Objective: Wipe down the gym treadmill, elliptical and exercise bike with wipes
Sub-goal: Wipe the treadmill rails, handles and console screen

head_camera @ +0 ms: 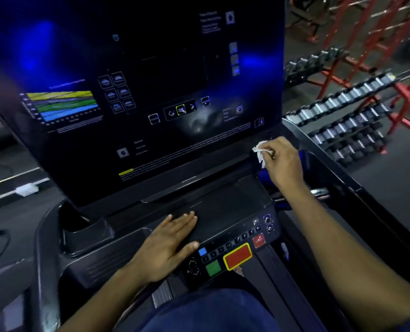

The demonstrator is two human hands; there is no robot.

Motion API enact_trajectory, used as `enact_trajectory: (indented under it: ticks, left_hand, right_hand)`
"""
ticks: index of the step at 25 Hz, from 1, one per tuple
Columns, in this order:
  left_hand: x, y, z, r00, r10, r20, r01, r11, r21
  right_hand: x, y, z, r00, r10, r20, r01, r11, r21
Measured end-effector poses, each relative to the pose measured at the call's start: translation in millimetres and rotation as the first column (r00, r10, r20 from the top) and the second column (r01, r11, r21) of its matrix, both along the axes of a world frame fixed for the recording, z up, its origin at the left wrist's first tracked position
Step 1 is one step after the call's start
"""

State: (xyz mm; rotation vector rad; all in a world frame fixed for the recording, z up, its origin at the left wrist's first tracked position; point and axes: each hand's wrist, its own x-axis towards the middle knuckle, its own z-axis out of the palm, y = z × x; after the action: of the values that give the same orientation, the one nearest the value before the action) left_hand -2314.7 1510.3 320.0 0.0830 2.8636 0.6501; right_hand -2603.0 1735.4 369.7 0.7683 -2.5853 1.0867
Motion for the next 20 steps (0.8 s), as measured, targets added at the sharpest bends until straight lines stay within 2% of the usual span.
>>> enact_trajectory:
  ticks: [7, 14, 17, 20]
  left_hand:
    - [-3, 5, -4, 0.995, 0.099, -0.032, -0.097, 0.993, 0.062]
    - [-3, 16, 0, 0.972, 0.228, -0.064, -0.222, 0.971, 0.085]
    - [9, 24, 5, 0.942, 0.325, -0.088, -0.316, 0.943, 0.108]
    - [40, 31, 12, 0.886, 0.455, -0.085, -0.445, 0.888, 0.117]
  right_hand:
    - [45, 44, -16, 0.981, 0.130, 0.142, -0.131, 0.991, 0.003]
    - [74, 38, -9, 0.928, 0.302, 0.218, -0.305, 0.952, -0.022]
    - [93, 22, -8, 0.835, 0.490, 0.251, -0.490, 0.869, -0.069]
    - [116, 9, -13, 0.707, 0.646, 0.288, -0.666, 0.745, -0.037]
